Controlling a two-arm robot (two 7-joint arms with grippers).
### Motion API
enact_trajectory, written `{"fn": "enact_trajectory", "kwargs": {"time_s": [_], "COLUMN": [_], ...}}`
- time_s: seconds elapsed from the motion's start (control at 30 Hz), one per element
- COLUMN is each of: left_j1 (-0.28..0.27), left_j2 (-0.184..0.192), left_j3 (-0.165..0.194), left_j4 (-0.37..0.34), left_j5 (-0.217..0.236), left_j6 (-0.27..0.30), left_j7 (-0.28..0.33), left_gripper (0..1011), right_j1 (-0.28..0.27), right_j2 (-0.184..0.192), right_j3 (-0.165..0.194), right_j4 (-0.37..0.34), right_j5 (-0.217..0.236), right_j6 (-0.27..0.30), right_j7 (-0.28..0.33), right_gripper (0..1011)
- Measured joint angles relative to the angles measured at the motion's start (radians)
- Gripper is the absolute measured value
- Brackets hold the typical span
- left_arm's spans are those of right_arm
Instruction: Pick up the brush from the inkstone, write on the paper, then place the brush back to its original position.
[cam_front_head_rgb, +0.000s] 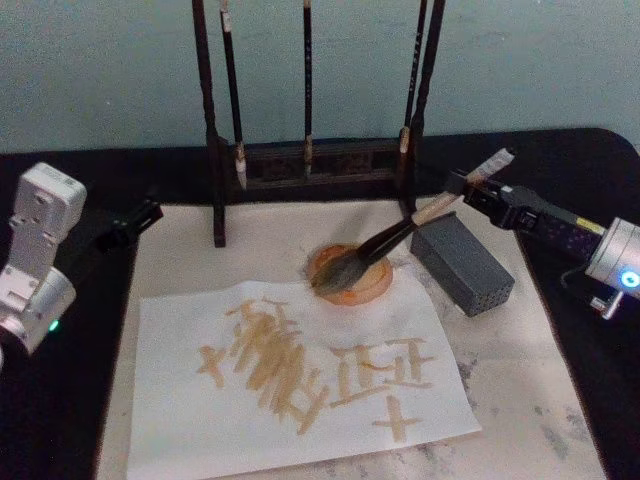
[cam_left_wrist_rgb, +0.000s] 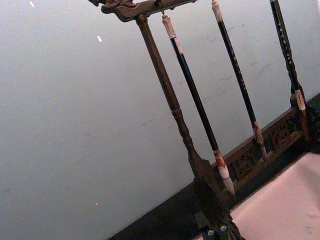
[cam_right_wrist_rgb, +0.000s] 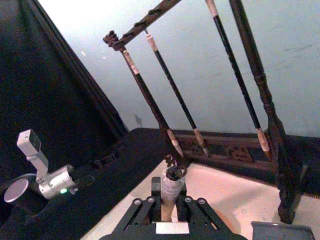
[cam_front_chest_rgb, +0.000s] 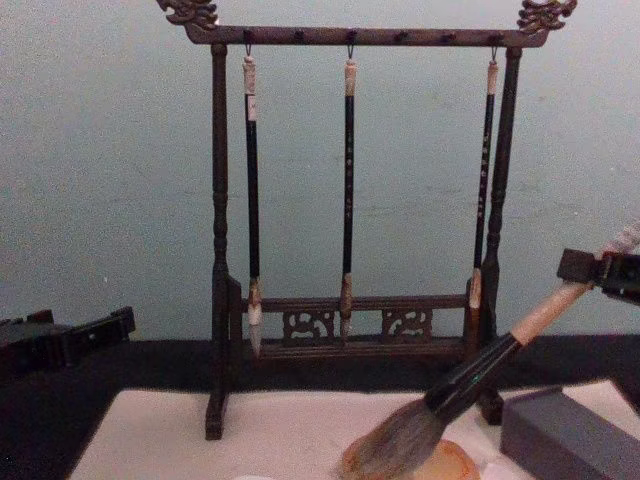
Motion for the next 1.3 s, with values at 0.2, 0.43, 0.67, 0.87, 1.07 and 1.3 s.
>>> {"fn": "enact_trajectory", "kwargs": {"time_s": [0.2, 0.43, 0.67, 0.87, 1.07, 1.3], "left_j1": [0.000, 0.000, 0.000, 0.000, 0.000, 0.000], "left_j2": [0.000, 0.000, 0.000, 0.000, 0.000, 0.000], "left_j3": [0.000, 0.000, 0.000, 0.000, 0.000, 0.000], "left_j4": [0.000, 0.000, 0.000, 0.000, 0.000, 0.000], "left_j5": [0.000, 0.000, 0.000, 0.000, 0.000, 0.000], "left_j6": [0.000, 0.000, 0.000, 0.000, 0.000, 0.000], "left_j7": [0.000, 0.000, 0.000, 0.000, 0.000, 0.000], "left_gripper": [1002, 1002, 1002, 1000, 1002, 1002], "right_j1": [0.025, 0.043, 0.062, 0.080, 0.094, 0.096], "right_j2": [-0.007, -0.006, -0.011, -0.019, -0.028, -0.033], "right_j3": [-0.017, -0.033, -0.044, -0.048, -0.051, -0.052], "right_j4": [0.035, 0.051, 0.074, 0.103, 0.125, 0.131], "right_j5": [0.012, 0.020, 0.027, 0.035, 0.042, 0.049], "right_j6": [0.001, -0.002, -0.003, -0.002, 0.000, 0.003], "right_j7": [0.015, 0.018, 0.015, 0.013, 0.007, -0.003], "right_gripper": [163, 163, 163, 161, 163, 161]}}
